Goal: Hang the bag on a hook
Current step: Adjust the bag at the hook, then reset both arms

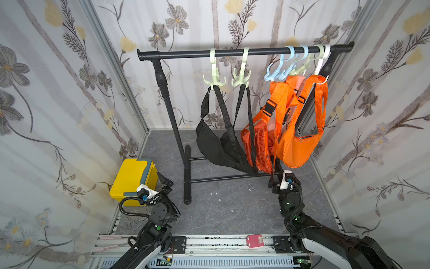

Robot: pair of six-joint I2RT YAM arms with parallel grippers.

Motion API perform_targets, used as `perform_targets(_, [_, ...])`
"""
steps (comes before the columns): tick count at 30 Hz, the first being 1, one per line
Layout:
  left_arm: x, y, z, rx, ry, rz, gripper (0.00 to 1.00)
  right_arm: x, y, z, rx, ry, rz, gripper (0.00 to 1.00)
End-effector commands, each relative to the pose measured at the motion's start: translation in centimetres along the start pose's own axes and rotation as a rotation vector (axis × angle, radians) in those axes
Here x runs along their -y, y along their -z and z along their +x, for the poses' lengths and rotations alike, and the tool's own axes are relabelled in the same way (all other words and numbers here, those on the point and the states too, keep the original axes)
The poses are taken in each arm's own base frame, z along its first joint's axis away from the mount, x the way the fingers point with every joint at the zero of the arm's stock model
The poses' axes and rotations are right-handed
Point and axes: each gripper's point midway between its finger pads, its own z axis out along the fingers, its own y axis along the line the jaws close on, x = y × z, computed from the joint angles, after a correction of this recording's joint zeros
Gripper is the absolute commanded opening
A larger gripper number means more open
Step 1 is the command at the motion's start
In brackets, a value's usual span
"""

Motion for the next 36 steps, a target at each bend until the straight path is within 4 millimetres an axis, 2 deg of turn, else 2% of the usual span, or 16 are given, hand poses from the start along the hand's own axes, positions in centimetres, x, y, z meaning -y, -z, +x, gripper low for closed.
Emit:
perform_targets(1, [-2.6, 0.6, 4.7, -0.051, -0.121, -0.01, 1.0, -1.9, 1.7, 1.4, -0.007, 0.156, -0.11, 0.99])
perform_targets(3, [-2.5, 0.6, 4.7, -0.053, -0.125, -0.008, 1.0, -1.8, 2.3, 0.3, 0.031, 0.133, -0.117, 0.98])
perform_targets(8, [-2.3, 0.5, 4.8, -0.057, -0.135, -0.011, 1.0, 1.4, 4.1, -2.7, 0.207, -0.049, -0.026, 0.99])
perform_targets(11, [-2.4, 0.5, 4.8, -0.057, -0.138, -0.015, 1.0, 3.0, 4.9, -3.3, 0.28, -0.137, 0.014, 1.0])
perform_targets(13, [-2.4, 0.5, 4.8, -0.057, -0.133, -0.012, 1.0, 5.2, 4.9, -2.7, 0.262, -0.164, 0.13, 1.0])
perform_targets(15, [-2.4, 0.5, 4.8, -0.058, -0.134, -0.009, 1.0, 8.4, 5.0, -0.9, 0.186, -0.166, 0.323, 1.0])
perform_targets(18, [-2.4, 0.5, 4.7, -0.047, -0.129, -0.004, 1.0, 10.5, 4.8, 1.2, 0.111, -0.18, 0.442, 1.0])
perform_targets(20, [-2.4, 0.5, 4.7, -0.048, -0.131, -0.002, 1.0, 11.4, 4.7, 2.2, 0.082, -0.18, 0.486, 1.0])
perform_targets(26, [-2.7, 0.5, 4.6, -0.04, -0.121, -0.009, 1.0, 12.7, 4.1, 2.4, 0.038, -0.162, 0.57, 1.0])
perform_targets(30, [-3.0, 0.1, 4.3, -0.02, -0.118, -0.005, 1.0, 14.8, 5.0, 2.7, 0.116, -0.268, 0.646, 1.0])
perform_targets(36, [-3.5, -0.7, 4.2, -0.013, -0.105, -0.014, 1.0, 16.3, 4.2, 3.3, 0.131, -0.38, 0.661, 1.0])
